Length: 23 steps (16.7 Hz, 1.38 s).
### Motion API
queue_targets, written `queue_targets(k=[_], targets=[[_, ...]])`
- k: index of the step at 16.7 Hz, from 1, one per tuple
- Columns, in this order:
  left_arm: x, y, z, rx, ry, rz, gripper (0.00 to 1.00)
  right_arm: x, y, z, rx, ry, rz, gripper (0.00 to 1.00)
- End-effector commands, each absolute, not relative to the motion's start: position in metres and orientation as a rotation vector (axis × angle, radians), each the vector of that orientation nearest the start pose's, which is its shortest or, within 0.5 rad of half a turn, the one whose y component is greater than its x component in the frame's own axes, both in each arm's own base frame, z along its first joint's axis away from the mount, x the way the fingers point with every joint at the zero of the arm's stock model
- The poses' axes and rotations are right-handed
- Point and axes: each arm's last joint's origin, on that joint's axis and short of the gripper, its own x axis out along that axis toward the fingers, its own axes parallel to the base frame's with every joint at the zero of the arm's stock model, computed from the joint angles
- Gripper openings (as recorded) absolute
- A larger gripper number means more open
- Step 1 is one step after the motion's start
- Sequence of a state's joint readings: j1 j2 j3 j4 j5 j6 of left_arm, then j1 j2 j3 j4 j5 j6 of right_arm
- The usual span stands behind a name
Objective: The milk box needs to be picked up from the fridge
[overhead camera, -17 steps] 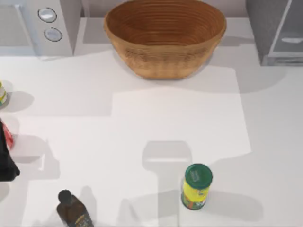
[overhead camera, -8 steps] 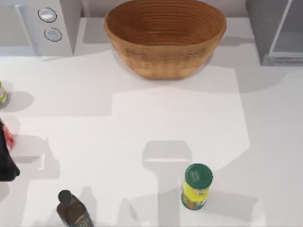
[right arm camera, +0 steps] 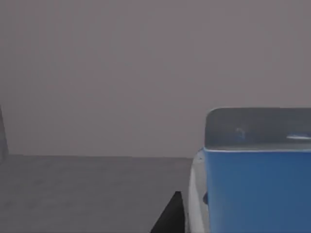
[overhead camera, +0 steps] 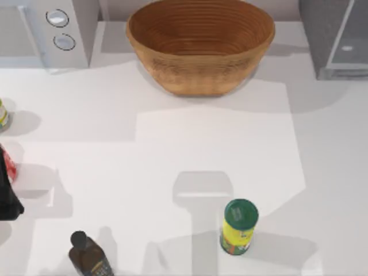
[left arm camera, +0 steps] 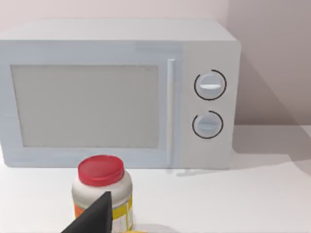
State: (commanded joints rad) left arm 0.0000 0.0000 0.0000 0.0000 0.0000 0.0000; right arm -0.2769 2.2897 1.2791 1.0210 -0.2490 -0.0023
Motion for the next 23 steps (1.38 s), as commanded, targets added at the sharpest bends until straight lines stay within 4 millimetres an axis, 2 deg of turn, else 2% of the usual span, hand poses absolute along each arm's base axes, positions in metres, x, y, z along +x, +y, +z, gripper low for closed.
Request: queue_targets(k=[4,7,14,16,19,21,23], targets=[[0.106,-0.001,0.16,0.0,0.0,0.0,1.0,0.414,-0.118,0.115,-0.005,0.024,-0.008,0.0],[0.106,-0.001,0.16,0.0,0.0,0.0,1.0,0.39,-0.118,0.119,-0.008,0.008,-0.012,0.0],[0.106,-0.001,0.16,0.0,0.0,0.0,1.0,0.386,-0.115,0.121,-0.007,0.006,-0.007,0.0],[0.106,-0.001,0.16,0.0,0.0,0.0,1.0,0.382,-0.11,0.131,-0.009,0.006,-0.003,0.0],[0.106,-0.001,0.16,0.0,0.0,0.0,1.0,0.367,-0.096,0.158,-0.013,0.009,0.002,0.0],[0.106,-0.001,0.16,0.0,0.0,0.0,1.0,0.348,-0.083,0.183,-0.016,0.008,0.003,0.0],[0.106,-0.001,0.16,0.0,0.0,0.0,1.0,0.32,-0.068,0.209,-0.018,0.003,0.003,0.0]])
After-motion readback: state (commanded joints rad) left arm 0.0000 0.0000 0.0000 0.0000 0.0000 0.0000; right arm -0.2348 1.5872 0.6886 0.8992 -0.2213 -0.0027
